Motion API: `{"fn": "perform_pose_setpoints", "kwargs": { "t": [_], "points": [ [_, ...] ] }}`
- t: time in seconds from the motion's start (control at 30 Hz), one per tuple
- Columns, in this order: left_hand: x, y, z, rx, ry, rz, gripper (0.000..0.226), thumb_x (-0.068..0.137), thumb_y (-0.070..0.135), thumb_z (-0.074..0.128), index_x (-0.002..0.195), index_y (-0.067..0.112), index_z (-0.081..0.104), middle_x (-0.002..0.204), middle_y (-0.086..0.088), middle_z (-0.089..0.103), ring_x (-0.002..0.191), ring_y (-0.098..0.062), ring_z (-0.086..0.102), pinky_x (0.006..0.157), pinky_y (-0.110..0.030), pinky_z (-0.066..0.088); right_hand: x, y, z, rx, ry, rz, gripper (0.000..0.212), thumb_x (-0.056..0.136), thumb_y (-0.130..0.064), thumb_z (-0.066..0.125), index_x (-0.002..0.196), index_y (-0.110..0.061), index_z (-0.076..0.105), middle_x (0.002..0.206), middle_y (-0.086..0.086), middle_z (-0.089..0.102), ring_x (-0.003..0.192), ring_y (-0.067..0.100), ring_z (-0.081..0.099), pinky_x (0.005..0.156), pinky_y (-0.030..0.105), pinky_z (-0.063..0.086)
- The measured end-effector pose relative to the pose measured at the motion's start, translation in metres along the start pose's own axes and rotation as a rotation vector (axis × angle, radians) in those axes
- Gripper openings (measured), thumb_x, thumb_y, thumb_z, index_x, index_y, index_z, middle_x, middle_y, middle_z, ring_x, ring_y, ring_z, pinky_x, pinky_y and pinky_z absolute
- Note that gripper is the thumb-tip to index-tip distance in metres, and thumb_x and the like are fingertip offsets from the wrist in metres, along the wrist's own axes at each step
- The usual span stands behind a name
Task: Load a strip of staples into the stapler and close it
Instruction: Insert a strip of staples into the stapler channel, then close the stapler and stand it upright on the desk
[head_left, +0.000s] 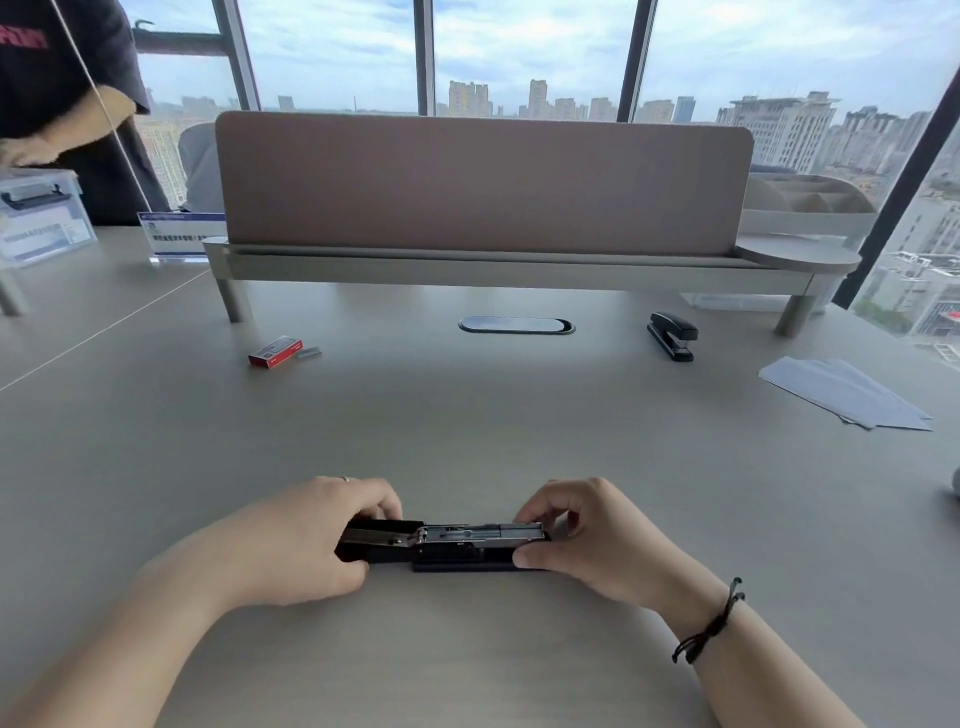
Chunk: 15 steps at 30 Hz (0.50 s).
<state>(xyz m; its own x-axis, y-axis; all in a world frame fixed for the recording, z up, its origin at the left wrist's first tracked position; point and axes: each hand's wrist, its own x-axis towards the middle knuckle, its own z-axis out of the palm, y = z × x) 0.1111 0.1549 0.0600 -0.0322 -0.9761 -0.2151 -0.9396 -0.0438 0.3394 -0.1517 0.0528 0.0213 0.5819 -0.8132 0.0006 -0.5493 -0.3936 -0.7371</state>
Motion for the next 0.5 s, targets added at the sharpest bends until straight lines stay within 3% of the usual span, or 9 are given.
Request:
{"fn": "perform_pose_setpoints", "kwargs": {
  "t": [0.13,0.27,0.4,0.5],
  "points": [
    [-0.006,-0.003,-0.013,0.005,-0.064,-0.022,0.024,0.081,0.031,0.069,0.095,0.045,0.056,0.093,0.019,0.067,0.070,0.005,0.057,0.063,-0.015,0.044,0.000,0.001,0.000,0.026,0.000,0.007,0.018,0.071,-0.023,0.086,0.087,-0.023,0.078,0.082,0.002,0.072,0.051,-0.001,0.052,0.052,0.014,0.042],
    [-0.004,0.005,-0.024,0.126,-0.044,-0.014,0.018,0.079,0.032,0.065,0.094,0.042,0.063,0.095,0.019,0.057,0.085,-0.001,0.059,0.077,-0.025,0.052,0.001,0.000,0.002,0.038,0.009,0.024,0.015,0.070,-0.025,0.086,0.082,-0.027,0.077,0.084,0.007,0.074,0.053,0.001,0.053,0.054,0.018,0.044],
    [-0.003,0.029,-0.039,0.382,0.031,0.038,0.036,0.084,0.028,0.054,0.113,0.047,0.062,0.101,0.020,0.053,0.091,-0.007,0.060,0.076,-0.025,0.048,0.001,0.001,0.002,0.036,0.003,0.032,0.015,0.068,-0.026,0.086,0.079,-0.030,0.077,0.084,0.004,0.075,0.055,-0.001,0.057,0.057,0.018,0.046],
    [0.002,0.043,-0.045,0.369,0.127,0.099,0.055,0.084,0.026,0.063,0.131,0.050,0.047,0.110,0.022,0.052,0.100,-0.007,0.055,0.084,-0.025,0.047,0.001,0.001,0.002,0.040,0.001,0.039,0.016,0.068,-0.026,0.087,0.081,-0.028,0.078,0.082,0.003,0.075,0.055,-0.001,0.057,0.055,0.016,0.045]
  ]
}}
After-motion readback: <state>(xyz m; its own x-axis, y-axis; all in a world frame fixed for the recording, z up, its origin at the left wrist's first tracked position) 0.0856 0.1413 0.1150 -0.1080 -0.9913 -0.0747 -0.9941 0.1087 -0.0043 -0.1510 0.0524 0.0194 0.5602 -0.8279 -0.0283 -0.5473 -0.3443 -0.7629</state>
